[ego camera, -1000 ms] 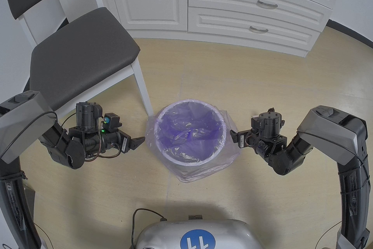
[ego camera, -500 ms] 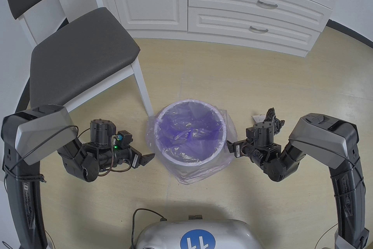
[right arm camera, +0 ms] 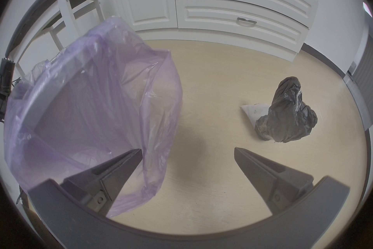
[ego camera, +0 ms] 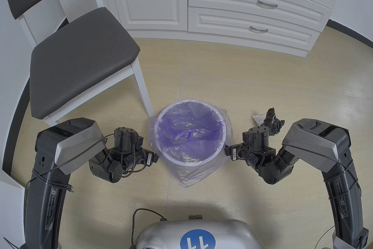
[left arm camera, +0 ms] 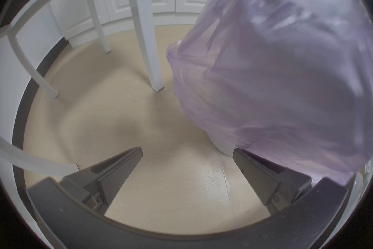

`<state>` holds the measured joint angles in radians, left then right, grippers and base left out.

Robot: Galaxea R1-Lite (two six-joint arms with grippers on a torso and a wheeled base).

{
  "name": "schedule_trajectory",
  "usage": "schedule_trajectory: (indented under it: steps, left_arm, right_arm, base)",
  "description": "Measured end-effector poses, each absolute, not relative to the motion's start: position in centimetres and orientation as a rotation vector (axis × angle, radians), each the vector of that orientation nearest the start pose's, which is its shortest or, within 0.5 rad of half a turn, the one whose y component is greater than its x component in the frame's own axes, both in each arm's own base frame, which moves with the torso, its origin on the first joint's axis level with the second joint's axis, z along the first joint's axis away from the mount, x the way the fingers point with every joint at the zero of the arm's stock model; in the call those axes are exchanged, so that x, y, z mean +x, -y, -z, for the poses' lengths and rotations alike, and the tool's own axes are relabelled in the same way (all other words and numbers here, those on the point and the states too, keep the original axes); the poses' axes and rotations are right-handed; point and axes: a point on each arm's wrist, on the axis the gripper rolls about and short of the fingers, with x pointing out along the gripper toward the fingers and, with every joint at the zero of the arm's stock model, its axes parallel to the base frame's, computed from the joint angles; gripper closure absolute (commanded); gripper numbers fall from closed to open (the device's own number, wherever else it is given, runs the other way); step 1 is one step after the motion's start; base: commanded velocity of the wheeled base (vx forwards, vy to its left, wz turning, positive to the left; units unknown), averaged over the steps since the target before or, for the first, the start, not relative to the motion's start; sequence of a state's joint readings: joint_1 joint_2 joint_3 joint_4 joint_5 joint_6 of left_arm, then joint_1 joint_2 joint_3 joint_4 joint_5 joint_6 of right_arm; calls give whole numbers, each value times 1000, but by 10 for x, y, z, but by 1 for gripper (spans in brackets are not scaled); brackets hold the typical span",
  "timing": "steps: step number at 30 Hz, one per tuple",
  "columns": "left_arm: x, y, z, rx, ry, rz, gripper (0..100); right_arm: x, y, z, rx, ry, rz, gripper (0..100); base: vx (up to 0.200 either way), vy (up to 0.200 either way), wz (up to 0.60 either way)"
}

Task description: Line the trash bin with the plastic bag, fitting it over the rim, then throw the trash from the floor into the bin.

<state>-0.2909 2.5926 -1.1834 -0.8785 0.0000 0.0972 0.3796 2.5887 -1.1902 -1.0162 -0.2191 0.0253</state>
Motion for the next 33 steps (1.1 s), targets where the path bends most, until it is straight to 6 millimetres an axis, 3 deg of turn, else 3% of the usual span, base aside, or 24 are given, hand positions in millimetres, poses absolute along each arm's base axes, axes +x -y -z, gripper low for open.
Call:
schedule_trajectory:
  steps: [10, 16, 20, 28, 33]
  left_arm:
    - [444, 122, 63, 153, -539, 189, 0]
    - [426, 108, 64, 164, -499, 435, 0]
    - [416, 95, 54, 200, -375, 595, 0]
    - [411, 83, 37, 214, -192, 610, 0]
    - [409, 89, 42, 215, -163, 647, 0]
  right_arm:
    - [421, -169, 52, -96, -390, -166, 0]
    - [419, -170, 53, -98, -397, -168, 0]
    - [418, -170, 52, -99, -398, -170, 0]
    - [410, -175, 42, -96, -375, -188, 0]
    - [404, -180, 34, -95, -366, -204, 0]
  base:
    - [0, 0, 0]
    - [0, 0, 0]
    - [0, 0, 0]
    - [0, 0, 0]
    - [0, 0, 0]
